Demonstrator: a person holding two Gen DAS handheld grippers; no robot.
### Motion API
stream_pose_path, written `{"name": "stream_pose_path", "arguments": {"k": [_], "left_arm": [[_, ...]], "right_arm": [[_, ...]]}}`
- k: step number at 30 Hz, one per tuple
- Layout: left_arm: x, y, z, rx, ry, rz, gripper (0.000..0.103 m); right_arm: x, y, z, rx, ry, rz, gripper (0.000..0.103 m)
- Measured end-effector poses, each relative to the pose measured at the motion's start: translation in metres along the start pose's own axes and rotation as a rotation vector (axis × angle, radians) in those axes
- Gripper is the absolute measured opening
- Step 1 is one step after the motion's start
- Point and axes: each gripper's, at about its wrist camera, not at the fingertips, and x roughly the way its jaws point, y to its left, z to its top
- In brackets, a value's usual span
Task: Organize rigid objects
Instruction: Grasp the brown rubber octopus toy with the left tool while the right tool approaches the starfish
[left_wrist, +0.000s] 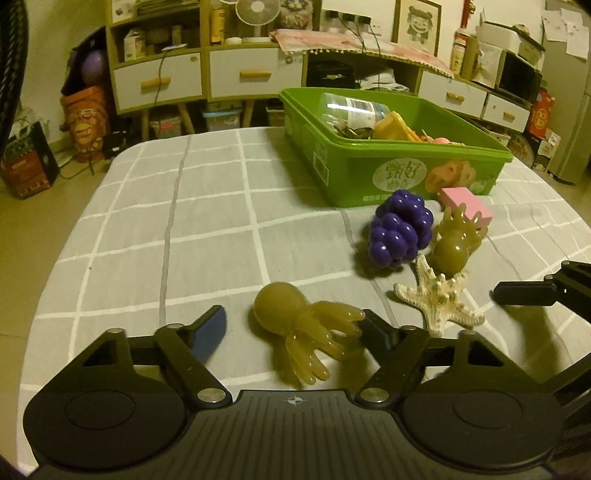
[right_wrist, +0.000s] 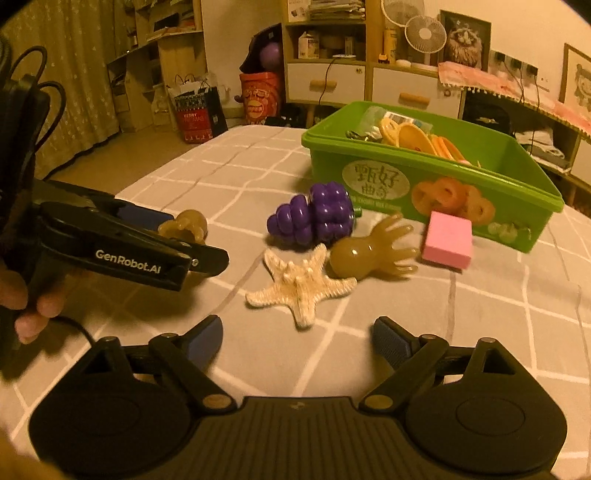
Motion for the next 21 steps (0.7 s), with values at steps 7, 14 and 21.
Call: {"name": "stream_pose_path", "arguments": {"k": [7, 14, 21], "left_arm": [[-0.002, -0.001, 0.001, -0.003, 0.000, 0.013, 0.068], [-0.002, -0.002, 0.001, -0.006, -0.002, 0.014, 0.065], [-0.003, -0.002, 0.001, -0.009, -0.003, 0.013, 0.064]], "right_arm": [[0.012, 0.002, 0.005, -0.016, -0.035, -0.021, 0.076], [0.013, 0.002, 0.008, -0.023, -0.048, -0.030, 0.057], [0.012, -0.001, 0.010, -0.023, -0.041, -0.019, 0.057]]}}
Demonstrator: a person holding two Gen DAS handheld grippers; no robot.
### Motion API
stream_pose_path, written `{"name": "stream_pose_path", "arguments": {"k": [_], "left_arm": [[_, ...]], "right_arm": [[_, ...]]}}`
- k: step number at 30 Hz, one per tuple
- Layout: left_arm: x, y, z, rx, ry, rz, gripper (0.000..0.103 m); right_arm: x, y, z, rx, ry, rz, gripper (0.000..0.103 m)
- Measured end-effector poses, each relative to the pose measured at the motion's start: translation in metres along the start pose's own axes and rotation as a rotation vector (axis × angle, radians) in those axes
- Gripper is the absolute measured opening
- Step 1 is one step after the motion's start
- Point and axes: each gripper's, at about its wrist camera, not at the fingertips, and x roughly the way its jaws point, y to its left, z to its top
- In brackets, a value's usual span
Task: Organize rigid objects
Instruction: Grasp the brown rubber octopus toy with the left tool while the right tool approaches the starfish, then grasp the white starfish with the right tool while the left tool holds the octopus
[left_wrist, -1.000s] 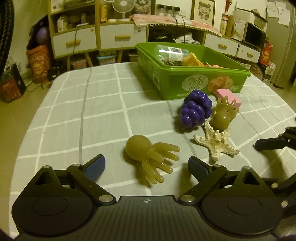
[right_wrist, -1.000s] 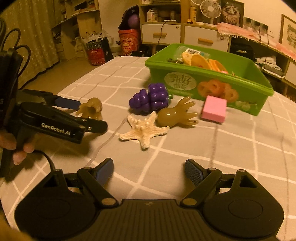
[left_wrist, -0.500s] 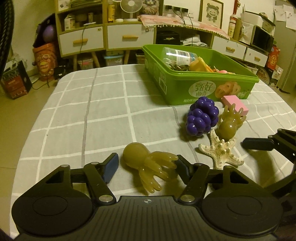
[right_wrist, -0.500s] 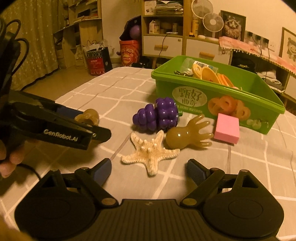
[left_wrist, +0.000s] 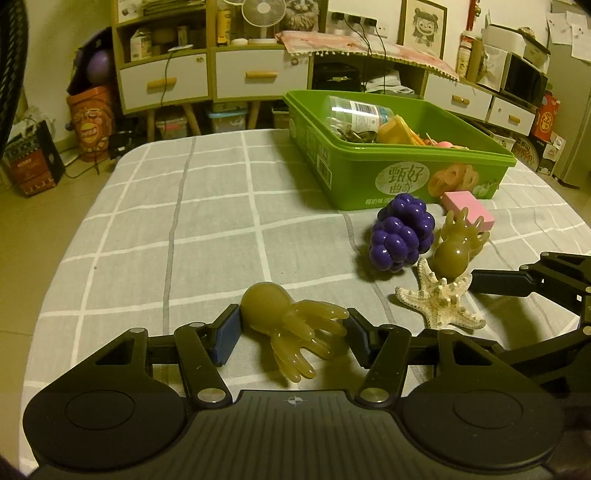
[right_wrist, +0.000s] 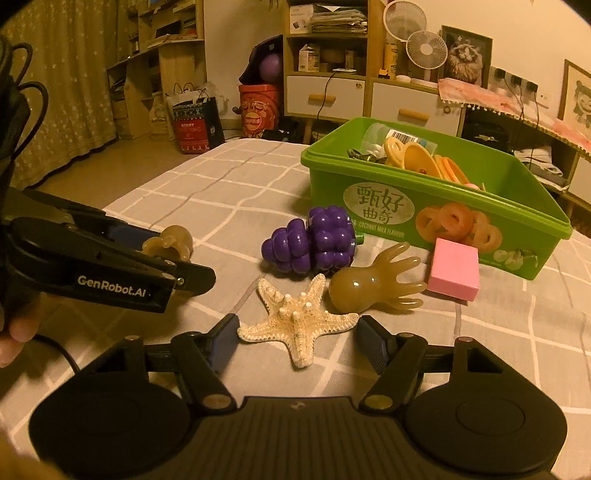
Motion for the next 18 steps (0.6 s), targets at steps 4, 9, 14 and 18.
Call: {"name": "stream_pose_path", "arguments": {"k": [4, 9, 14, 18], "left_arm": [[-0.001, 0.001, 0.000, -0.003, 0.000, -0.004, 0.064], [-0.001, 0.001, 0.000, -0.003, 0.000, -0.004, 0.064], [-0.001, -0.001, 0.000, 0.001, -0.001, -0.008, 0.064], [-0.002, -0.004, 0.001, 0.000, 0.000, -0.015, 0.064]], "right_arm": [[-0.003, -0.005, -0.001, 0.015, 0.005, 0.000, 0.057], [-0.008, -0.014, -0.006, 0.026, 0.003, -0.013, 0.057], [-0.015, -0.024, -0.010, 0.046, 0.004, -0.024, 0.057], [-0.024, -0.031, -0.012, 0.070, 0.005, -0.023, 0.057]]}}
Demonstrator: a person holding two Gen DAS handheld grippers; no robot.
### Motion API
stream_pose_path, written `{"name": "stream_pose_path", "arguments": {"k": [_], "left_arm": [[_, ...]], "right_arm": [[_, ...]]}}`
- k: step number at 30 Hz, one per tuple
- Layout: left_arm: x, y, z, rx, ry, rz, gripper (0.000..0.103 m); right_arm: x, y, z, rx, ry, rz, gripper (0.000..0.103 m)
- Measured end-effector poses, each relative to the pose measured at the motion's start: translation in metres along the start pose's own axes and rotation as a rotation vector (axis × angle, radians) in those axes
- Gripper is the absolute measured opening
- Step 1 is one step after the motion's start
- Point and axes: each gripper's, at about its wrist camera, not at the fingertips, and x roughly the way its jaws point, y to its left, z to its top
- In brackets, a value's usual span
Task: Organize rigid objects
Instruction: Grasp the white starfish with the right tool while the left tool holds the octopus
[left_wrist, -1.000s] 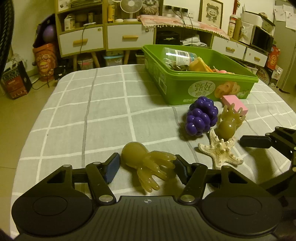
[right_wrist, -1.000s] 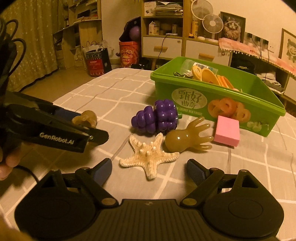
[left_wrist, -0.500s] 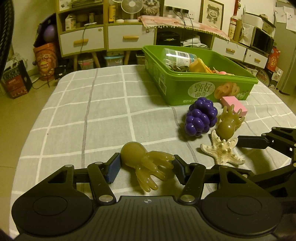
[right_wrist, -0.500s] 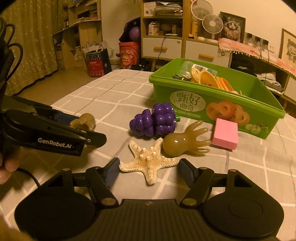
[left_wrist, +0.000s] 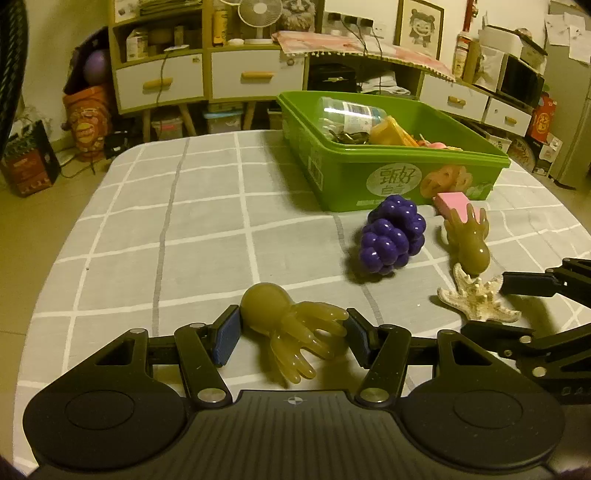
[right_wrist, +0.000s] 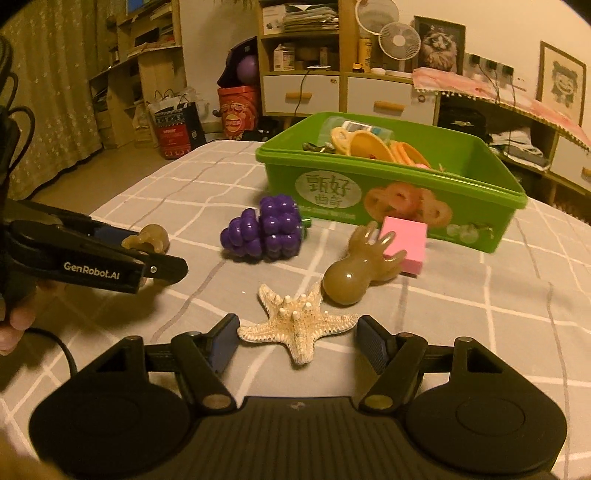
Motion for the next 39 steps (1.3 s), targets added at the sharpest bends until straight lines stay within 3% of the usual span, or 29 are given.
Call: {"name": "stream_pose_path", "arguments": {"k": [18, 31, 39], "left_arm": [[-0.002, -0.024, 0.011, 0.003, -0.017, -0.057, 0.064], [-0.010, -0.031, 0.026, -0.030, -0.057, -0.071, 0.064], [-0.014, -0.048, 0.044, 0.001, -0.089, -0.076, 0.064]], "right_arm": [[-0.035, -0.034, 0.001, 0.157, -0.011, 0.044, 0.057], [-0.051, -0.053, 0.021, 0.329, -0.053, 0.114, 0.057], [-0.053, -0.074, 0.046, 0.418, -0.094, 0.121, 0.057]]}}
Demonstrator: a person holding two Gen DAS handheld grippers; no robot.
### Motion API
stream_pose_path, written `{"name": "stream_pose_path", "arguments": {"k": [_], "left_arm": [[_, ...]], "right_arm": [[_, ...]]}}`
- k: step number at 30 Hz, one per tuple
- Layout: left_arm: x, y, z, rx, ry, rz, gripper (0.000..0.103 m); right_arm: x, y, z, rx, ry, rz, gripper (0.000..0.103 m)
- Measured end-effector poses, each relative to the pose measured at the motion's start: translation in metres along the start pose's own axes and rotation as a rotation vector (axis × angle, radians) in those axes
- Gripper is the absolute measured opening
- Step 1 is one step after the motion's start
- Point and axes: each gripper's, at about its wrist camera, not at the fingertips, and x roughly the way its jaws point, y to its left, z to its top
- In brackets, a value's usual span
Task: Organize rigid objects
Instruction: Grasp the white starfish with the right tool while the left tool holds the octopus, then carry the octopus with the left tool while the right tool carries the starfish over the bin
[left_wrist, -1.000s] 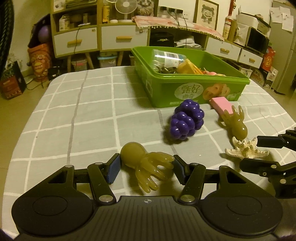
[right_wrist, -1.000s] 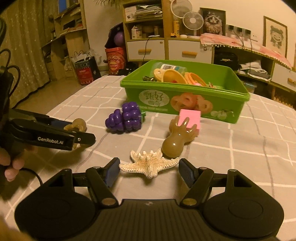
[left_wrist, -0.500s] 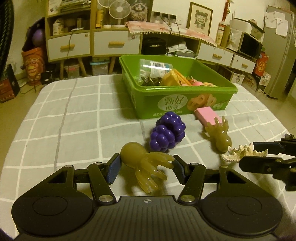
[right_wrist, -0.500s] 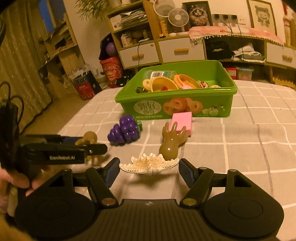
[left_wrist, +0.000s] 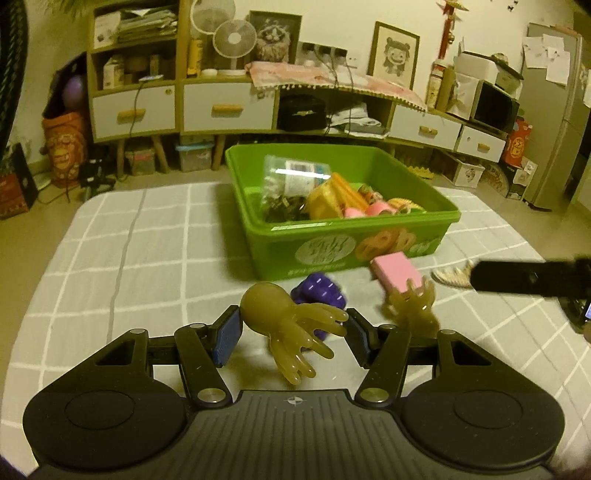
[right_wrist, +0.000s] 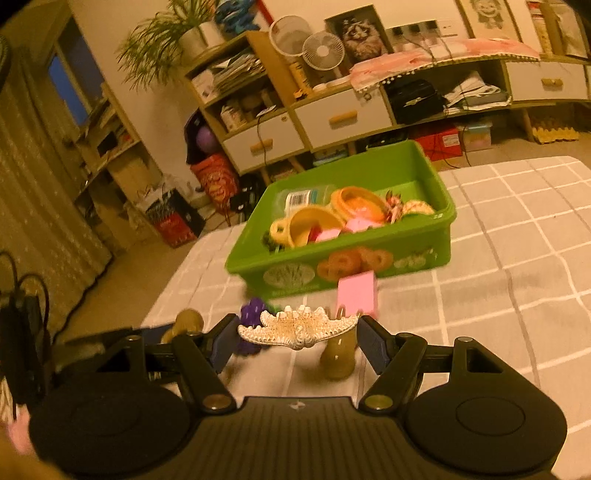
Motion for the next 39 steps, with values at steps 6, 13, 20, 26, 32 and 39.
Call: {"name": "stream_pose_path", "arguments": {"k": [6, 13, 20, 26, 32, 39], "left_arm": [[0.003, -0.018, 0.016, 0.046, -0.011, -0.009, 0.064], [0.015, -0.046, 0.047, 0.100, -0.050, -0.050, 0.064], [0.043, -0.076, 0.074, 0.166, -0.060, -0.150, 0.064], [0.080, -0.084, 0.098, 0.264, -0.009, -0.168, 0.064], [0.097, -0.082, 0.108, 0.326, 0.030, -0.201, 0.064], [0.112, -0.080, 0.107, 0.353, 0.070, -0.179, 0.064]], "right_arm": [[-0.001, -0.020, 0.028, 0.092, -0.032, -0.014, 0.057], [0.005, -0.054, 0.069, 0.238, -0.049, -0.029, 0.057], [0.023, -0.081, 0.097, 0.323, -0.038, -0.013, 0.057], [0.040, -0.094, 0.110, 0.362, -0.030, -0.008, 0.057], [0.057, -0.095, 0.115, 0.365, -0.003, 0.004, 0.057], [0.076, -0.090, 0.117, 0.355, 0.018, 0.001, 0.057]]}}
